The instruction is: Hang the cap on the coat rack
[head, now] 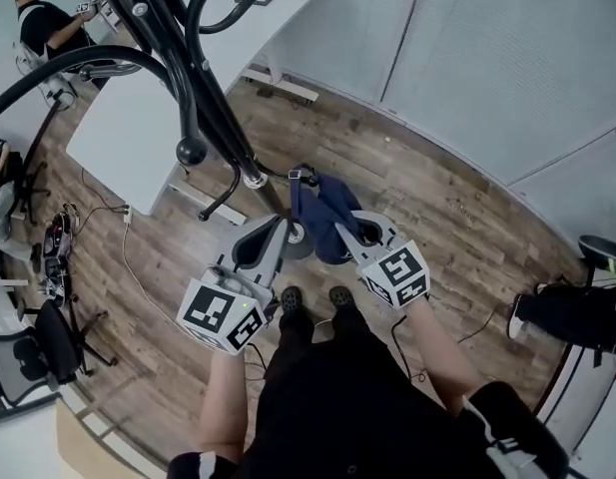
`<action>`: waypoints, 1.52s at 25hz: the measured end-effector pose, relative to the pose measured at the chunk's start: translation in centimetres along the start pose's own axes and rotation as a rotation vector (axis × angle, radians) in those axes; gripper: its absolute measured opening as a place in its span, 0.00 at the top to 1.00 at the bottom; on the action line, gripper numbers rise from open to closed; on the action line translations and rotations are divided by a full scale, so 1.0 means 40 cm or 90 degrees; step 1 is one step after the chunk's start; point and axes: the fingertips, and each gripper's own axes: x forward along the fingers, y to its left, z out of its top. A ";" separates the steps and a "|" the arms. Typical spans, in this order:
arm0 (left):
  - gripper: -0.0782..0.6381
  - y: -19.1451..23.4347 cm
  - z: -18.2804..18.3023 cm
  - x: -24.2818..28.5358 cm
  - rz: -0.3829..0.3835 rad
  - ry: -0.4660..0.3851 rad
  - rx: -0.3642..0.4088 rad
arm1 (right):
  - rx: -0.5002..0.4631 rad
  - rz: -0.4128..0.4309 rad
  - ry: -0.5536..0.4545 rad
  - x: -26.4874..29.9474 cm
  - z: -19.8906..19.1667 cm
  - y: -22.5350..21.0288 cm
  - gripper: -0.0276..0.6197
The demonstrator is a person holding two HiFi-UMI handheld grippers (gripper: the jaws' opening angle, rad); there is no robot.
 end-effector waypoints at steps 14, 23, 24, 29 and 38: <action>0.87 -0.022 -0.065 0.008 0.132 -0.018 -0.063 | -0.042 0.132 0.028 0.106 -0.035 0.004 0.90; 0.87 -0.034 -0.091 -0.011 0.178 -0.024 -0.076 | -0.045 0.161 0.033 0.163 -0.035 0.002 0.90; 0.87 -0.031 -0.093 -0.019 0.184 -0.023 -0.076 | -0.043 0.164 0.037 0.169 -0.039 0.006 0.90; 0.87 -0.010 -0.086 -0.054 0.221 -0.032 -0.072 | -0.044 0.177 0.052 0.195 -0.058 0.022 0.90; 0.87 0.003 -0.091 -0.074 0.246 -0.025 -0.068 | -0.031 0.186 0.093 0.214 -0.109 0.027 0.90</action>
